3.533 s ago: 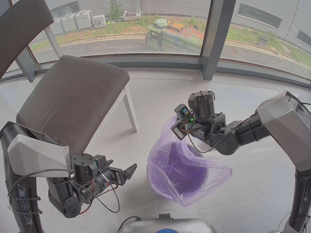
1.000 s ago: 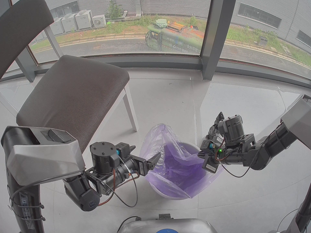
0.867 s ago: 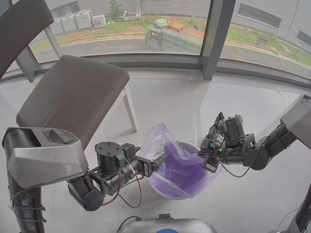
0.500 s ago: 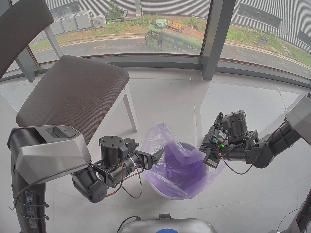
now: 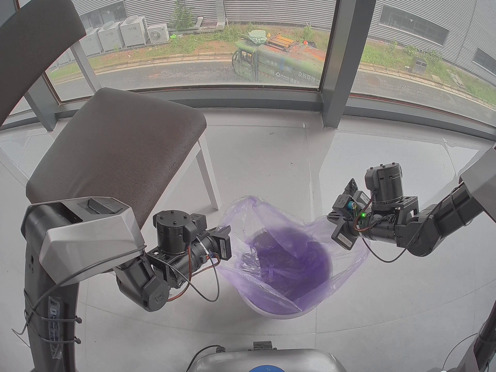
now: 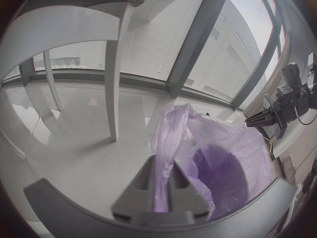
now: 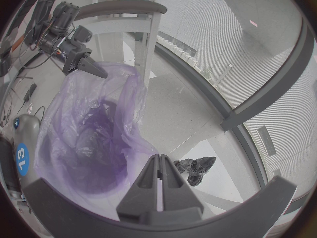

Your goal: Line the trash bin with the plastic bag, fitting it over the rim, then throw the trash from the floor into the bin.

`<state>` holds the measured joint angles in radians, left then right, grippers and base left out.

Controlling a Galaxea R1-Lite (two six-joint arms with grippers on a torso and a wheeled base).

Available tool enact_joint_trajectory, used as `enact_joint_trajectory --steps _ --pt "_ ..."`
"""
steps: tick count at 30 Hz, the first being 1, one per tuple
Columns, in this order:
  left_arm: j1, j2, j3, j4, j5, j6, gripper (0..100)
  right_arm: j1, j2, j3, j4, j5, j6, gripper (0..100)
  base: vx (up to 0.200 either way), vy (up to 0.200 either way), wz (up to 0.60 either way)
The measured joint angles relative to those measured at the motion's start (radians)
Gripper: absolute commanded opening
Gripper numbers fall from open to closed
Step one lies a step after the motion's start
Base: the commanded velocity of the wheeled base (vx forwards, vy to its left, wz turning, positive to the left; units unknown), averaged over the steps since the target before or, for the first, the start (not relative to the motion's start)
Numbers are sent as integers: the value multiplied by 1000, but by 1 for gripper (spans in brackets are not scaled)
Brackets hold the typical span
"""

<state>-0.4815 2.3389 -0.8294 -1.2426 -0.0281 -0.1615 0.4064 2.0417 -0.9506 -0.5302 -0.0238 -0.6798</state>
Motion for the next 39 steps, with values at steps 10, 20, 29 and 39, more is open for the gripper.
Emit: enact_joint_trajectory --steps 10,20,29,39 --pt "35 -6 -3 -7 3 -1 0 -18 82 -87 -47 -34 79 0 0 0 0" --pt "29 18 31 -68 10 -9 0 -54 209 -142 -121 -67 135 0 0 0 0" --pt "28 81 40 -105 9 -9 0 -65 301 -155 -173 -76 156 0 0 0 0" --pt "37 143 31 -119 3 -16 0 -71 373 -162 -201 -105 171 0 0 0 0"
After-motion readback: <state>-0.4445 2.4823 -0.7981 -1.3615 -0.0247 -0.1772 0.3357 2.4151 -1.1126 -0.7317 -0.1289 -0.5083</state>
